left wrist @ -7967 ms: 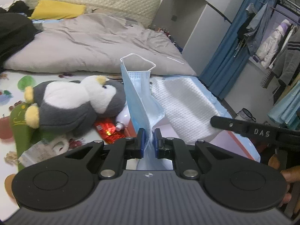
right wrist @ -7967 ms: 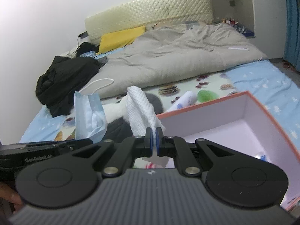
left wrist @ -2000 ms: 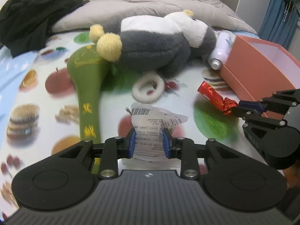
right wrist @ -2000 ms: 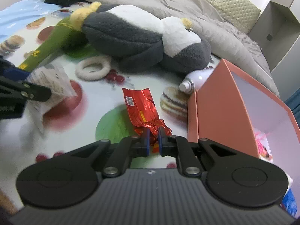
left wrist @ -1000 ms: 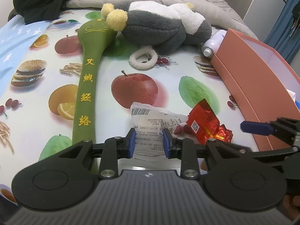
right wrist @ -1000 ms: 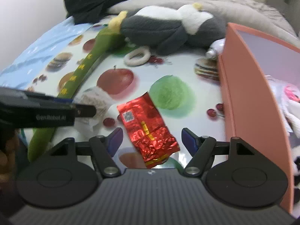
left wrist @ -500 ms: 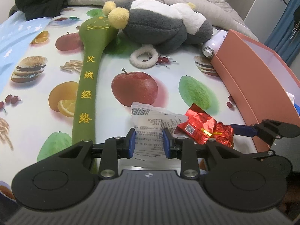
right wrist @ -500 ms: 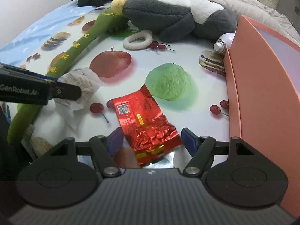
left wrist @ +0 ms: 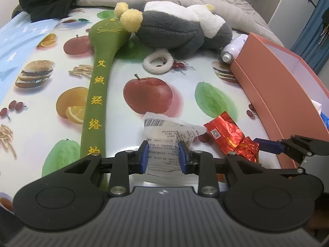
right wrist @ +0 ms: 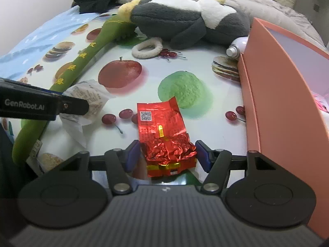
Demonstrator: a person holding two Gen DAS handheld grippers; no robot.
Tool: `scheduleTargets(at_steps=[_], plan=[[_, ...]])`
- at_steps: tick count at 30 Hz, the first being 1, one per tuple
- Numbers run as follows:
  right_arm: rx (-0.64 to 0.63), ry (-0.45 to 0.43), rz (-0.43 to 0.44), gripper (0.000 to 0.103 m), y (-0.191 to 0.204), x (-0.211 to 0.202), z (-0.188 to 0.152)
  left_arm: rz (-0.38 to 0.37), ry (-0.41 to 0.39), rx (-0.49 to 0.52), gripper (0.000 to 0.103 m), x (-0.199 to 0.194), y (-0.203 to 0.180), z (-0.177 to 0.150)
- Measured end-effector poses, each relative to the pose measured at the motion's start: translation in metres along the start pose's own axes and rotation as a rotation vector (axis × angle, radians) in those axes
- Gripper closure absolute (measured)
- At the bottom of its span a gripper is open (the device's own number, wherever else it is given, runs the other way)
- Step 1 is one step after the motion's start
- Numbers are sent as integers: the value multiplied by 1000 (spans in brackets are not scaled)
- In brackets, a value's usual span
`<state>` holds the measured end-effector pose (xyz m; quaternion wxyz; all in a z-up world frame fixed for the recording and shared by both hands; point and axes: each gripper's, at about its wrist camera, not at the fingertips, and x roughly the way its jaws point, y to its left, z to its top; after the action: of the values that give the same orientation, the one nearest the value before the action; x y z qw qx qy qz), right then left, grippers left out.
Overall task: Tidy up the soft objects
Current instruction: 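Lift the red packet with the right tool while the left tool lifts the white paper packet, then carry the red packet with the right tool while the left tool carries the paper packet to the box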
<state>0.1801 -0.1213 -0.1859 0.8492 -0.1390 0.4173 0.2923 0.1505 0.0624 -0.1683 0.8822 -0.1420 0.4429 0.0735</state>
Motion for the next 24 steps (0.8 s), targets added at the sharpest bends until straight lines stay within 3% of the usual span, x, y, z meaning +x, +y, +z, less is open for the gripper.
scheduleTargets(at_steps=[11, 24], plan=[[69, -53, -42, 43, -7, -36, 4, -31, -21, 3, 69, -16, -14, 2], [154, -157, -77, 43, -33, -100, 23, -85, -73, 2, 69, -54, -47, 33]])
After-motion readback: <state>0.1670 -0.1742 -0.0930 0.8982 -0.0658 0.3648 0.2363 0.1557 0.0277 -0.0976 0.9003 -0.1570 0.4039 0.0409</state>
